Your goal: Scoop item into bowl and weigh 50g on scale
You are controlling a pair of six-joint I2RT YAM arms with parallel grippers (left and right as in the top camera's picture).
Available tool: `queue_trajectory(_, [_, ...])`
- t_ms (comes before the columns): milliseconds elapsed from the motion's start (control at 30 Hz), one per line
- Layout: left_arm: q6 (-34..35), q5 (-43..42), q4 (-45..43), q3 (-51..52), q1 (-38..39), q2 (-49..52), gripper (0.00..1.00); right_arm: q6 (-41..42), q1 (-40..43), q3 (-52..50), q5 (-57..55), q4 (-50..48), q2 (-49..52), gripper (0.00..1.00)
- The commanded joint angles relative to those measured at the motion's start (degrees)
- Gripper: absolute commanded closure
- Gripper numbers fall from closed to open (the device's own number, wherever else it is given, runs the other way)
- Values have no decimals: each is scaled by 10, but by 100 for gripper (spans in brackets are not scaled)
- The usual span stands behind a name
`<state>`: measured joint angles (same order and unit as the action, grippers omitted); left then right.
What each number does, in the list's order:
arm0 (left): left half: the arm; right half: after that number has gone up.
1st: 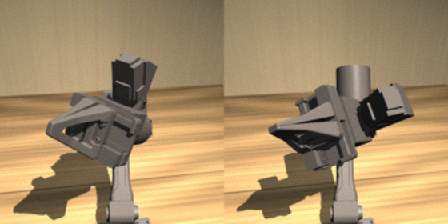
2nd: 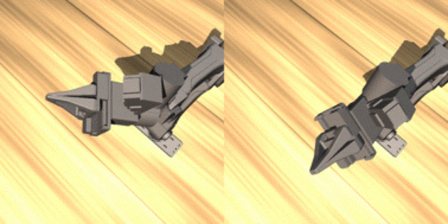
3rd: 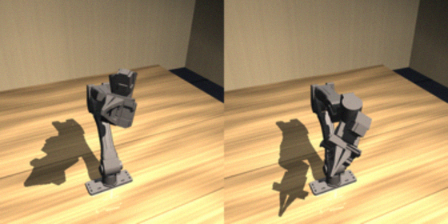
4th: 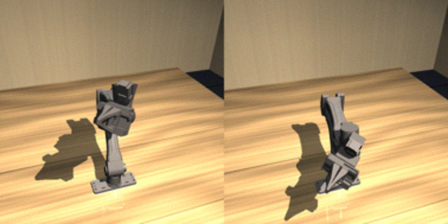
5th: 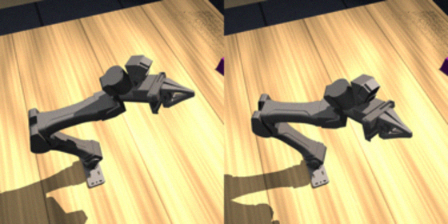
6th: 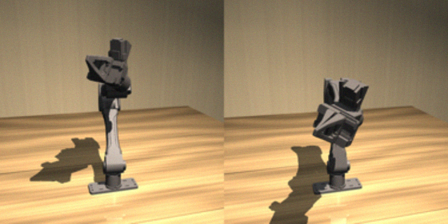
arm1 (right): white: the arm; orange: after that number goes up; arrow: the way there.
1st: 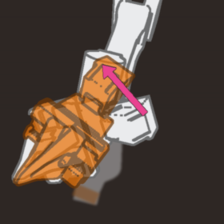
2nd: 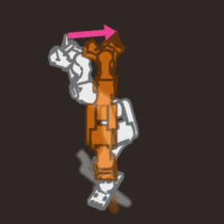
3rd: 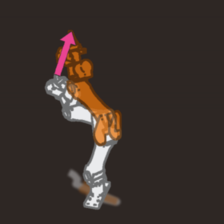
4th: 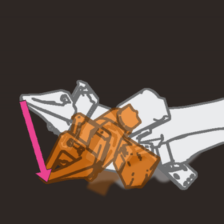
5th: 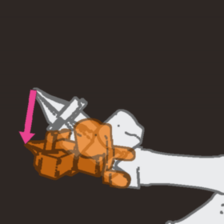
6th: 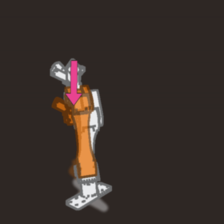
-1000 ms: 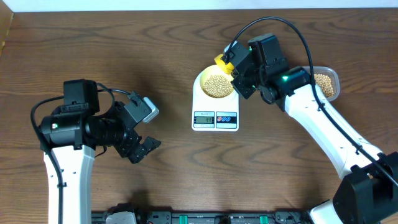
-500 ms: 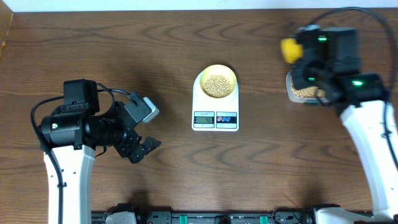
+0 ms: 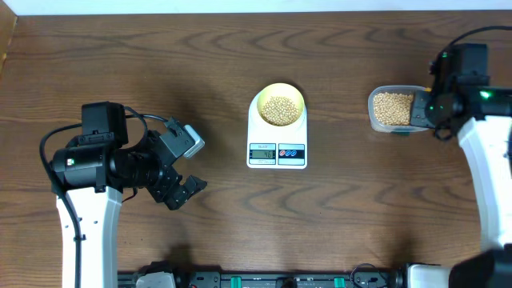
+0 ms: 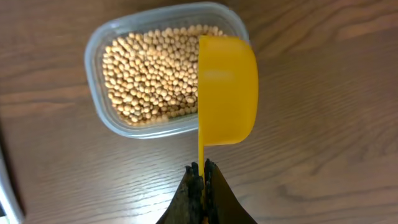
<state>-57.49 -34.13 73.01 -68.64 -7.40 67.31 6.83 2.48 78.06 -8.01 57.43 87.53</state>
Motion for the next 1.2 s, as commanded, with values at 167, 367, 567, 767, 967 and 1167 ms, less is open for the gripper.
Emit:
queue_trajectory(167, [-14, 1, 0, 5, -2, 0, 2, 8, -28, 5, -67, -26, 90, 98])
queue_trajectory(367, [-14, 1, 0, 5, -2, 0, 2, 5, -30, 5, -67, -85, 118, 98])
queue_trajectory(567, [-14, 1, 0, 5, -2, 0, 2, -5, -30, 5, -67, -86, 141, 98])
queue_trajectory(767, [-14, 1, 0, 5, -2, 0, 2, -18, -30, 4, -66, -86, 142, 98])
queue_trajectory(967, [-14, 1, 0, 5, -2, 0, 2, -44, -30, 4, 3, -81, 142, 99])
queue_trajectory(1167, [-14, 1, 0, 5, -2, 0, 2, -54, -29, 4, 59, -72, 142, 99])
